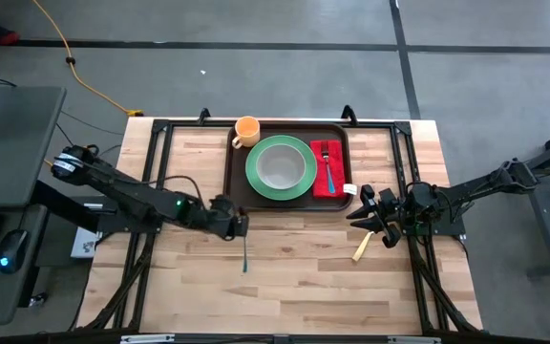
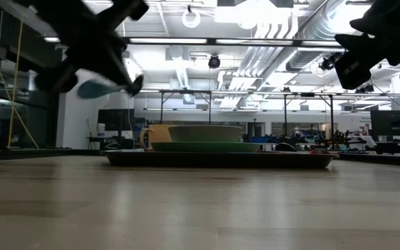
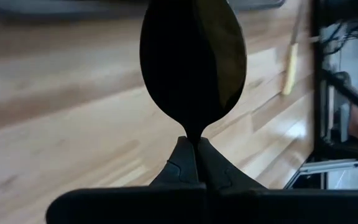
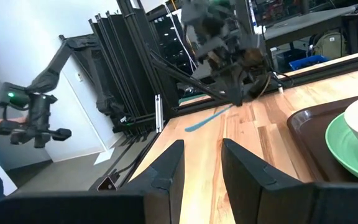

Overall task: Set up tray
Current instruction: Put the blue spoon on the red table napkin to right of the green plate

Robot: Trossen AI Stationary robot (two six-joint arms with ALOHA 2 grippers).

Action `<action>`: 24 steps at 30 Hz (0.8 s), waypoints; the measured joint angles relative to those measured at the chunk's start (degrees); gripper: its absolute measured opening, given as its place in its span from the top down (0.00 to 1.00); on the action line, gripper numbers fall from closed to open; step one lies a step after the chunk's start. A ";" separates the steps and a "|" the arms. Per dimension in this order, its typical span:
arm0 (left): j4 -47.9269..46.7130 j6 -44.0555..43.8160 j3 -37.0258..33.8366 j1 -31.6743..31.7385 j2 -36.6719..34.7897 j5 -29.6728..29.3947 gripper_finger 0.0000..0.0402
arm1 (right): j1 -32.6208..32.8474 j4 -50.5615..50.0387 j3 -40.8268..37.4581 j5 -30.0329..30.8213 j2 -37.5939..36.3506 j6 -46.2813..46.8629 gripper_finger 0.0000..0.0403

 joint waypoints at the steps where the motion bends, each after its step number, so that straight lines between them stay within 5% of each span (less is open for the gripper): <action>1: -0.80 1.40 1.15 0.81 0.00 0.00 0.97 | 0.00 0.00 0.00 0.12 0.01 0.01 0.79; 13: -9.91 17.96 15.65 11.39 1.02 -0.06 0.97 | -0.01 -0.10 0.01 3.66 0.01 3.53 0.79; 24: -10.67 29.06 29.36 18.29 12.35 4.84 0.97 | 0.00 -0.13 -0.01 5.66 0.04 6.05 0.79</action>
